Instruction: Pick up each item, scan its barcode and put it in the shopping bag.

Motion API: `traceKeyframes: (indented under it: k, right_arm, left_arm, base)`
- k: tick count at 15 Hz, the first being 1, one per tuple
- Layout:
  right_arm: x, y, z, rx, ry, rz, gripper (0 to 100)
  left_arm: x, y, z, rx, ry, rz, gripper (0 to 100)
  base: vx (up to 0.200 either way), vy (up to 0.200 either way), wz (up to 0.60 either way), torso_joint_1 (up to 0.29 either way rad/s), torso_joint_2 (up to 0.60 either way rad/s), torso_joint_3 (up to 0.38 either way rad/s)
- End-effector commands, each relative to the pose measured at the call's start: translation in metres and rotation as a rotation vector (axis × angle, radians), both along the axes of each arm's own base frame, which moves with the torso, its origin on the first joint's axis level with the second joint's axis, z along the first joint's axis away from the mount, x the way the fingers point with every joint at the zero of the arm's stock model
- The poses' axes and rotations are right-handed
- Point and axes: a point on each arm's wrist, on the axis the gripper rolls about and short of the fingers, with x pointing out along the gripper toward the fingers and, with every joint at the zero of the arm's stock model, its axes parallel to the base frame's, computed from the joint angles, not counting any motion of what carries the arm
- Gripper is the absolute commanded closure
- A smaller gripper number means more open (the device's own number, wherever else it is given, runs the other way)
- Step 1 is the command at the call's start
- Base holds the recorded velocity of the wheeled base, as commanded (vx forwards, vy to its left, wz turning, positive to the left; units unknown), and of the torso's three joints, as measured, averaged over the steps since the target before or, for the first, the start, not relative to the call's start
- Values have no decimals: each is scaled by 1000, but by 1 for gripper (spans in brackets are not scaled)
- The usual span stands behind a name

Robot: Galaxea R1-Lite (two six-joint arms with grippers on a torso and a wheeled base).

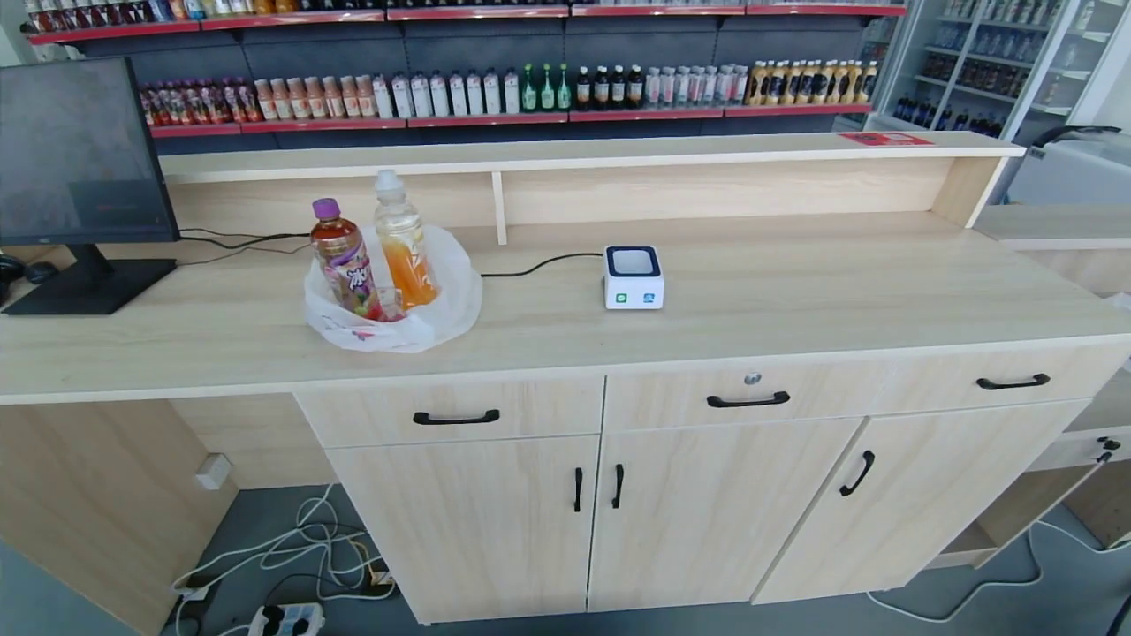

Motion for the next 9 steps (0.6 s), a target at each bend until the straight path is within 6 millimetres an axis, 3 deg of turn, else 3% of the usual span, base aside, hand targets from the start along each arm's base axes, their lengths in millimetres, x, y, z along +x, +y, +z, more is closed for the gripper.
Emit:
traceKeyframes:
  k: [1,4,9]
  right_arm:
    - [0,0,0,0,1,0,0]
    - [0,0,0,-2,3,0,0]
    - [0,0,0,-2,3,0,0]
  left_arm:
    - [0,0,0,0,0,1,0]
    - [0,0,0,-1,0,1,0]
    - [0,0,0,0,0,1,0]
  base:
    - [-200,0,0,2,2,2]
    - [-200,0,0,2,2,4]
    - [0,0,0,0,0,0]
